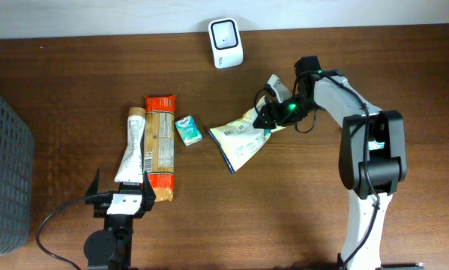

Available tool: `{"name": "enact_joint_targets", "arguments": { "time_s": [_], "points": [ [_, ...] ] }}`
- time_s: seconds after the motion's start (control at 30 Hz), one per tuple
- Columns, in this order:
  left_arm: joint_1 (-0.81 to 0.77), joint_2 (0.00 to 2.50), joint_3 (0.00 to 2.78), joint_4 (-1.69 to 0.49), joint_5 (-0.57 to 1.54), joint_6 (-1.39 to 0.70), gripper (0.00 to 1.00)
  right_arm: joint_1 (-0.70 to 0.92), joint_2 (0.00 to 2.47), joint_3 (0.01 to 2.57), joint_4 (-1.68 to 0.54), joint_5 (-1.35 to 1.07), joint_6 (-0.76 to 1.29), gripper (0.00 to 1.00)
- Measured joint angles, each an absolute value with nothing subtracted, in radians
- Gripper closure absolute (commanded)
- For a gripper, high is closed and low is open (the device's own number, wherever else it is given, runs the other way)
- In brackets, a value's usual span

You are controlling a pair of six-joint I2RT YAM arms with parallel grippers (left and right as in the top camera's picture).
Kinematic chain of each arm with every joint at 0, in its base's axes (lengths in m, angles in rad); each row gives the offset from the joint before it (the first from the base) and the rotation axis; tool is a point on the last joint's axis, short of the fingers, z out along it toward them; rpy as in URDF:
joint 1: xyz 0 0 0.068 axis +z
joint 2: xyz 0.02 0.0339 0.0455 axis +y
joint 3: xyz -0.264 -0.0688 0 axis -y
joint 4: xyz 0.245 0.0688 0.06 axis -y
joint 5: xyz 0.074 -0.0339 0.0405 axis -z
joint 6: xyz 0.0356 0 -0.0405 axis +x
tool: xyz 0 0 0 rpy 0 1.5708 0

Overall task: Scan the item barcode
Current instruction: 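Lift the snack bag and pull it rightward, then carry the snack bag up and hold it under the scanner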

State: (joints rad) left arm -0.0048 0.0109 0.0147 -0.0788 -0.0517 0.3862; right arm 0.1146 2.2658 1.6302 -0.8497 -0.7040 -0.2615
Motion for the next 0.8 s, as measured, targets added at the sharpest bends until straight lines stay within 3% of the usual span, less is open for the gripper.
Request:
{"name": "enact_joint_targets", "arguments": {
  "time_s": [0.1,0.43,0.63,0.8],
  "points": [
    [-0.005,0.011,0.015,-0.079,-0.052,0.386,0.01,0.126,2.266,1.609,-0.840,-0.701,-0.236,0.96],
    [-0.005,0.011,0.015,-0.078,-0.052,0.386,0.01,0.128,2.231,1.646,-0.875,-0.749,-0.220,0.96],
    [-0.005,0.011,0.015,-0.079,-0.052,0.386,0.01,0.131,1.813,1.671,-0.807,-0.608,-0.149,0.96],
    [-0.005,0.011,0.015,-0.079,-0.052,0.387,0.01,0.132,1.671,1.679,-0.759,-0.533,-0.051,0.96]
  ]
}}
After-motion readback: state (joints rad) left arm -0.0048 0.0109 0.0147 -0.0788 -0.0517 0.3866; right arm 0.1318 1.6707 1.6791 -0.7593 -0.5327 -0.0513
